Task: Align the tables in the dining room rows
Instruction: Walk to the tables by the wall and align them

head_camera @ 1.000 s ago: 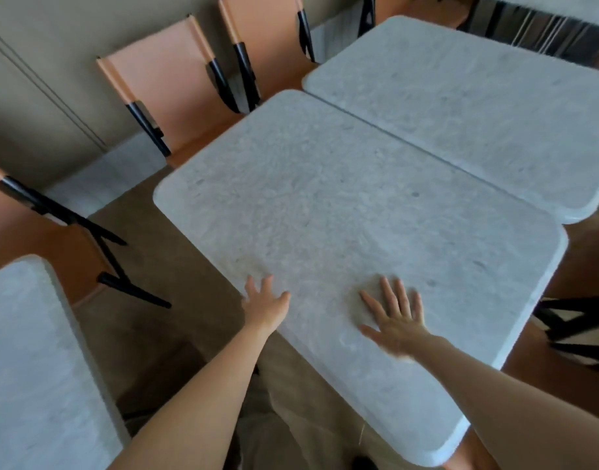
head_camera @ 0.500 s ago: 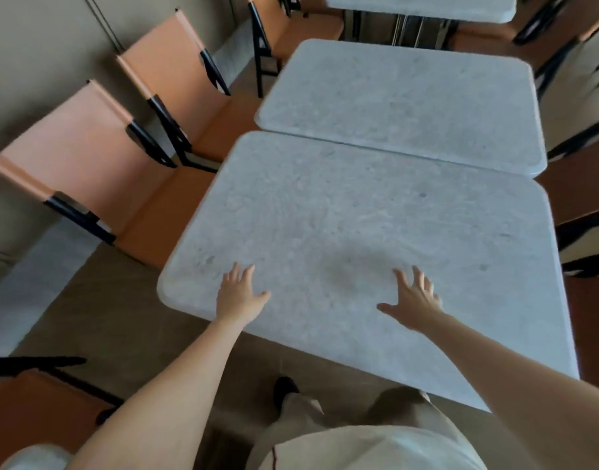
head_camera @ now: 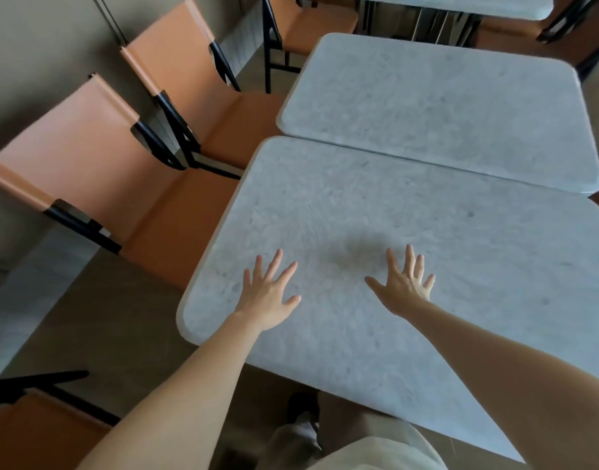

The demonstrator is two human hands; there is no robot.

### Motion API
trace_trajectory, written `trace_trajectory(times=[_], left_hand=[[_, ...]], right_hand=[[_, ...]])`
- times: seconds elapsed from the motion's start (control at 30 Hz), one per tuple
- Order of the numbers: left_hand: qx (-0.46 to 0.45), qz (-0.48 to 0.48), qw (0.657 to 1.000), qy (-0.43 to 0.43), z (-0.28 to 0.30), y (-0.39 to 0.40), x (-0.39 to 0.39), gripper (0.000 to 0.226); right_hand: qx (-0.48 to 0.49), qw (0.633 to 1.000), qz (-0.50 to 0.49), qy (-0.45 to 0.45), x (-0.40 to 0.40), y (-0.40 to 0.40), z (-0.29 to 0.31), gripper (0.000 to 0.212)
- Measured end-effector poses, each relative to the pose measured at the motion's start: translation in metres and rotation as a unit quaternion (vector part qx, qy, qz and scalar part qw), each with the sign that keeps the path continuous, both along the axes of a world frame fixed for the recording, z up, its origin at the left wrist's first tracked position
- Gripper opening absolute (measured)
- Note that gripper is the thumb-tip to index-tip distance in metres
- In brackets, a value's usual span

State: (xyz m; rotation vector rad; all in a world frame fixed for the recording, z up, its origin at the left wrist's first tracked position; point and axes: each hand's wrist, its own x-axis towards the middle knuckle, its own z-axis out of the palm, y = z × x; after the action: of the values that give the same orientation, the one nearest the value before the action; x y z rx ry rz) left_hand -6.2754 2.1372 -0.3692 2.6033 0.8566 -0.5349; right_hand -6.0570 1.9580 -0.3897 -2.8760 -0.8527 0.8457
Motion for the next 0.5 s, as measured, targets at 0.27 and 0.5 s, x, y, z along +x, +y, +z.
trace_trajectory(times=[0.27, 0.5], left_hand=[[0.039, -0.013, 0.999, -0.036, -0.019, 0.063, 0.104, 0.074], [0.062, -0.014, 0.996, -0.064, -0.038, 0.112, 0.196, 0.069]], right_hand=[[0.022, 0.998, -0.01, -0.051, 0.075, 0.085, -0.017, 0.079], [0.045, 0.996, -0.059, -0.058, 0.109, 0.129, -0.034, 0.084]])
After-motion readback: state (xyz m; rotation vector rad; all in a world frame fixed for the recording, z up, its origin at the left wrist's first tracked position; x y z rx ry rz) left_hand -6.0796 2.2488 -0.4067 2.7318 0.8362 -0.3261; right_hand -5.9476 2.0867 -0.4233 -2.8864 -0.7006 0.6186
